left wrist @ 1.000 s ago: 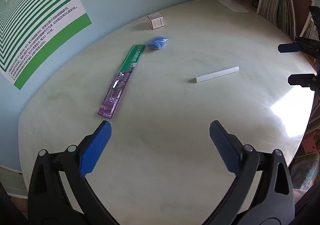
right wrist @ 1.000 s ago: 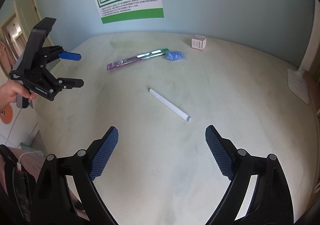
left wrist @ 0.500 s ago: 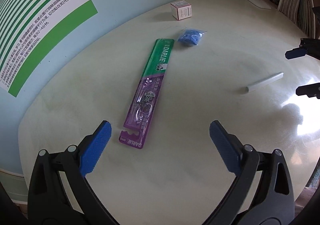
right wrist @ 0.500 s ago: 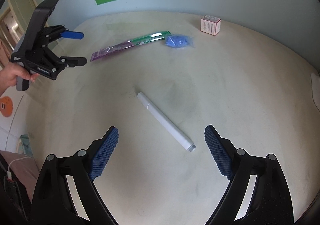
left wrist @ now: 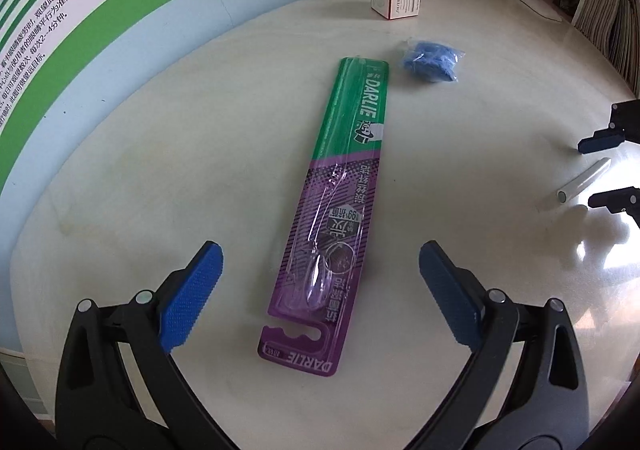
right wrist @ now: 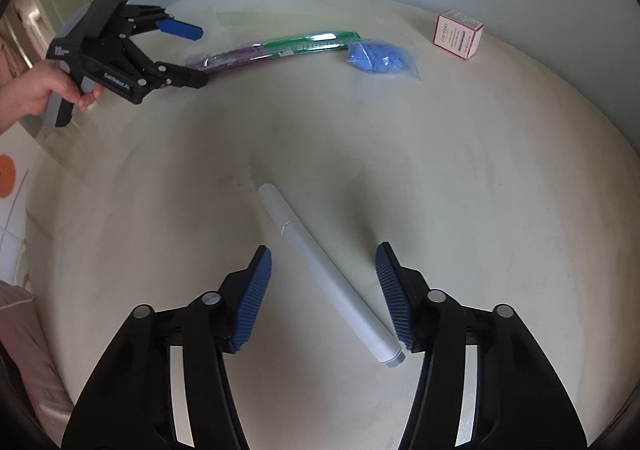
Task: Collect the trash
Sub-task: 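Grasp the toothbrush pack with the left tool while the right tool grasps the white marker, then carry the toothbrush pack and marker to the green bin and open both tools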
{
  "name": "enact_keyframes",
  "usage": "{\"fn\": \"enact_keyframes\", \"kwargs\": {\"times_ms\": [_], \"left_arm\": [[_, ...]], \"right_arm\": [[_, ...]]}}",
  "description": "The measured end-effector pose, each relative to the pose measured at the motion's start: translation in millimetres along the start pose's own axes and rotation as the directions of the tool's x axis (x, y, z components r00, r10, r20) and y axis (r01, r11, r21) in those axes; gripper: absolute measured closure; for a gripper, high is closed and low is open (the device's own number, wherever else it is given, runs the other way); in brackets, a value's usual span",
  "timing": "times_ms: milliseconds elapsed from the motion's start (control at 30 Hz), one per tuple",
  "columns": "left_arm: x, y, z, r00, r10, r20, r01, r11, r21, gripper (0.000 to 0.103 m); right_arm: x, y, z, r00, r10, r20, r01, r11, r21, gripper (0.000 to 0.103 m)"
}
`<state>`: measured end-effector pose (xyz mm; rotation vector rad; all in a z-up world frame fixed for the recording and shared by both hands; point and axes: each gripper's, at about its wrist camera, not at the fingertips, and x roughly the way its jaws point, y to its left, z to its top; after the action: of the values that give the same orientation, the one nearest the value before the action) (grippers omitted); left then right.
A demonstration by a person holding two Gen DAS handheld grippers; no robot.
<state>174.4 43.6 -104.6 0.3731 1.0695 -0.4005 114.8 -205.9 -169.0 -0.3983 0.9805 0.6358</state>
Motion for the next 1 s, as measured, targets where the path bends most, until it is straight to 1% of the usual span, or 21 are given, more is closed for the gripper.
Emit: {"fn": "enact_keyframes", "kwargs": {"times_ms": [133,167,233,300,333,433,467,500,533,567,733,833,933,1000], "left_arm": [[13,12,0,0.999,-0.047,-0.016,0.046,0.997,-0.055,0.007],[15,12,-1,0.998,-0.055,-0.017,0.054,0.997,-0.060,0.010],[16,12,-2,0.997,-0.079,-0.010,0.079,0.995,-0.059,0.012],[15,10,-2,0.997,-0.082,-0.005,0.081,0.995,-0.052,0.014],[14,9,-2,0.996,-0.085,-0.002,0.084,0.995,-0.049,0.017],[10,5,-3,0.996,-0.086,0.010,0.087,0.996,-0.037,0.031],[9,3,-3,0.996,-0.088,0.012,0.089,0.995,-0.034,0.042],[7,2,-3,0.996,-0.089,0.017,0.089,0.996,-0.029,0.048],[5,0,-3,0.996,-0.092,0.021,0.092,0.995,-0.025,0.059],[6,-2,-2,0.995,-0.093,0.021,0.093,0.995,-0.024,0.061],[0,-3,-7,0.994,-0.108,0.029,0.109,0.993,-0.043,0.063],[-12,-7,-10,0.993,-0.108,0.052,0.111,0.992,-0.055,0.063],[-29,-15,-15,0.993,-0.090,0.075,0.094,0.994,-0.048,0.063],[-43,-20,-15,0.991,-0.094,0.094,0.098,0.994,-0.043,0.063]], "right_arm": [[-2,8,-3,1.000,-0.024,0.009,0.025,0.999,-0.027,0.062],[-3,9,-3,1.000,-0.024,0.010,0.024,0.999,-0.024,0.064],[-2,8,-3,1.000,-0.018,0.009,0.019,1.000,-0.011,0.070],[-4,9,-4,1.000,-0.008,0.007,0.008,1.000,0.002,0.076],[-5,10,-3,1.000,-0.001,0.005,0.001,1.000,0.005,0.081],[-7,14,-3,1.000,0.004,-0.004,-0.004,1.000,0.016,0.087],[-8,14,-4,1.000,0.011,-0.008,-0.011,0.999,0.030,0.087],[-11,15,-5,1.000,0.016,-0.011,-0.015,0.999,0.042,0.088],[-12,14,-6,1.000,0.023,-0.014,-0.022,0.998,0.057,0.089],[-14,14,-7,0.999,0.035,-0.018,-0.034,0.997,0.074,0.089],[-23,11,-17,0.999,0.051,-0.010,-0.049,0.990,0.135,0.089],[-33,9,-21,0.997,0.073,0.007,-0.073,0.984,0.161,0.089],[-44,8,-26,0.998,0.063,0.023,-0.066,0.983,0.172,0.089],[-52,6,-31,0.998,0.056,0.040,-0.063,0.980,0.188,0.089]]}}
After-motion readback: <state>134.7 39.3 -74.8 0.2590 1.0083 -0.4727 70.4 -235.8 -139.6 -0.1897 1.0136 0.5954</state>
